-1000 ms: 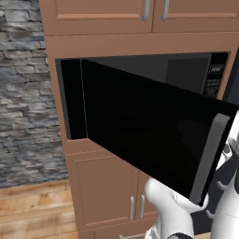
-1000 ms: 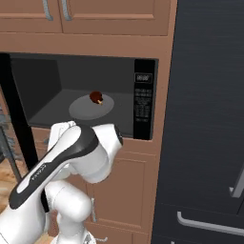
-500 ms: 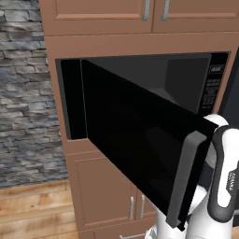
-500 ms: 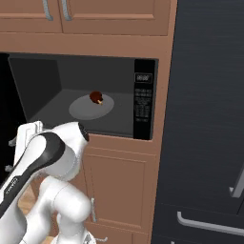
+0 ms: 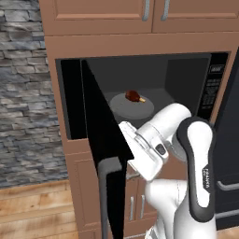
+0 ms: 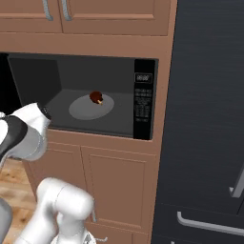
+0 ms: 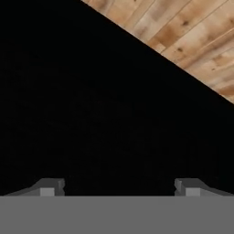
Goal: Open the microwave door.
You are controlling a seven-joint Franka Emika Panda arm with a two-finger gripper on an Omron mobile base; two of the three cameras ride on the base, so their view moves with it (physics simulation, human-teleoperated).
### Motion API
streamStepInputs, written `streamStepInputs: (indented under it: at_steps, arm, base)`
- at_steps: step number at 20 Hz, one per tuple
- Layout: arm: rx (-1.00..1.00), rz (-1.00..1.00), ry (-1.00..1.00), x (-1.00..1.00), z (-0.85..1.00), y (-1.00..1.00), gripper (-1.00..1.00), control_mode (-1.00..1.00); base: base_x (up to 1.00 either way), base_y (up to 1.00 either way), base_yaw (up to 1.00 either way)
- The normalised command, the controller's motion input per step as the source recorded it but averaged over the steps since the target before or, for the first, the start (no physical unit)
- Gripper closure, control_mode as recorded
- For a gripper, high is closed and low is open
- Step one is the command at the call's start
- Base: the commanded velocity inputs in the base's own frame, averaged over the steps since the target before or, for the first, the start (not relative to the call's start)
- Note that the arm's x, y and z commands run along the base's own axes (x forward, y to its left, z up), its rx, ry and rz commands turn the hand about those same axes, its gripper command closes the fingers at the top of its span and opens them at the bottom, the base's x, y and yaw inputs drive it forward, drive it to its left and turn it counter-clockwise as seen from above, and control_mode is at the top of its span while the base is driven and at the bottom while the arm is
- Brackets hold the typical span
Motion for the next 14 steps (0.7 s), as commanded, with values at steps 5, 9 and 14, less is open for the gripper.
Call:
streamStepInputs:
  at_steps: [5, 9, 14]
  arm:
    - [0.01, 0.0, 0.0, -0.34, 0.0, 1.0, -1.0, -1.0]
    - [0.04, 0.0, 0.0, -0.13, 0.0, 0.43, -1.0, -1.0]
    - [0.0, 0.0, 0.0, 0.0, 0.0, 0.0, -1.0, -1.0]
  base:
    - [0.0, 0.0, 0.0]
    - [0.0, 0.0, 0.0]
    - [0.0, 0.0, 0.0]
